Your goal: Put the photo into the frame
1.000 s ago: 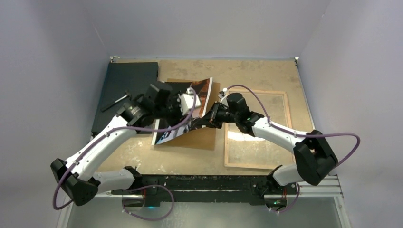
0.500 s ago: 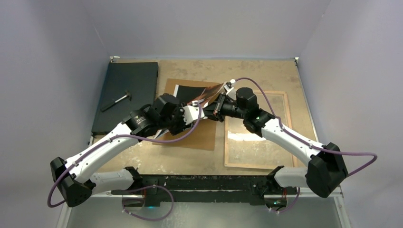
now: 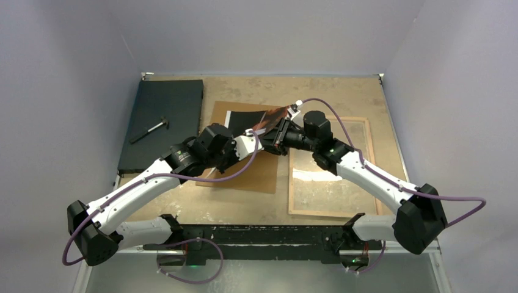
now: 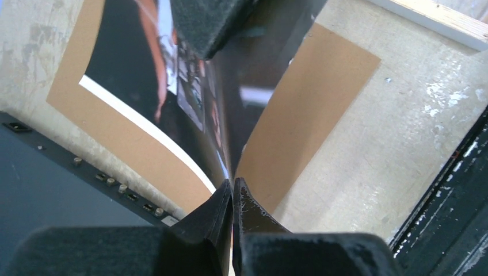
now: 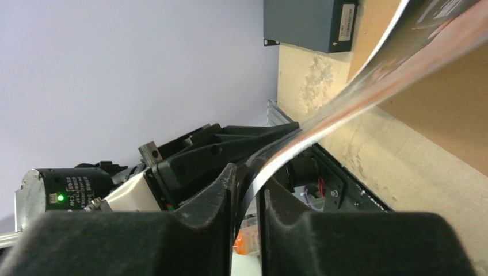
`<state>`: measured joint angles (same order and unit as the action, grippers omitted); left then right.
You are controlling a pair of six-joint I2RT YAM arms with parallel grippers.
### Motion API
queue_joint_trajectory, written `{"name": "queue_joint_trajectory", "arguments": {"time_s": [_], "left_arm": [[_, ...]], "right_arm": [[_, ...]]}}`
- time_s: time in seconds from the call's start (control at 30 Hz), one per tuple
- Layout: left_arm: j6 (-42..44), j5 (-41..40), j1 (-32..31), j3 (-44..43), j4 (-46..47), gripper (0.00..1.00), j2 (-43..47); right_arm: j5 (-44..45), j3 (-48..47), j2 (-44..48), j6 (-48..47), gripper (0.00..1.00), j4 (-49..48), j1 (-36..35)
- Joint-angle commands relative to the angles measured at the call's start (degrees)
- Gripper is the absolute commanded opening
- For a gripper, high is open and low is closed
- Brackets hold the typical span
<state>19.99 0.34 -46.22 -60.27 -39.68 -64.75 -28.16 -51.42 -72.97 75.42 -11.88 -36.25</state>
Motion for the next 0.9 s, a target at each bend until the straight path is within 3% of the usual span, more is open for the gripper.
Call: {"name": "queue_joint_trajectory", "arguments": {"time_s": [0.0,0.13,0.2,0.27,0.37,0.47,0.63,0.87], "left_arm": [[-0.32,-3.58,-0.13,-0.98,2.93,0.0,0.81],[0.91,-2.59,-0.19,-1.3,3.07,0.0,1.31],[2.25,-1.76,-0.19,-1.05,2.91,0.0,1.9],[3.87,-1.09,-0.11,-0.62,2.63,0.0,2.52],[6.58,0.32,-0.19,-0.09,1.39,0.0,3.23],[8.56,1.67,-0.13,1.27,0.9,0.0,3.91],[9.12,2.45,-0.17,2.1,0.05,0.0,3.7],[10.03,2.27,-0.13,2.12,-0.53,0.0,4.19]], "right_arm": [[-1.76,-2.81,2.31,-2.32,0.28,2.64,0.82],[-6.66,-7.19,0.25,-14.01,0.73,9.75,3.42],[-12.69,-10.17,-1.01,-24.03,0.9,13.63,5.73],[-16.15,-15.44,-1.17,-37.96,0.98,24.86,8.27],[-11.27,-19.64,1.73,-54.71,0.99,32.55,8.48],[-3.48,-15.21,6.74,-65.66,0.99,29.94,8.41],[-3.2,-5.22,12.96,-83.23,0.99,24.98,8.39],[-8.22,-1.3,11.87,-91.01,0.96,18.54,8.04]]}}
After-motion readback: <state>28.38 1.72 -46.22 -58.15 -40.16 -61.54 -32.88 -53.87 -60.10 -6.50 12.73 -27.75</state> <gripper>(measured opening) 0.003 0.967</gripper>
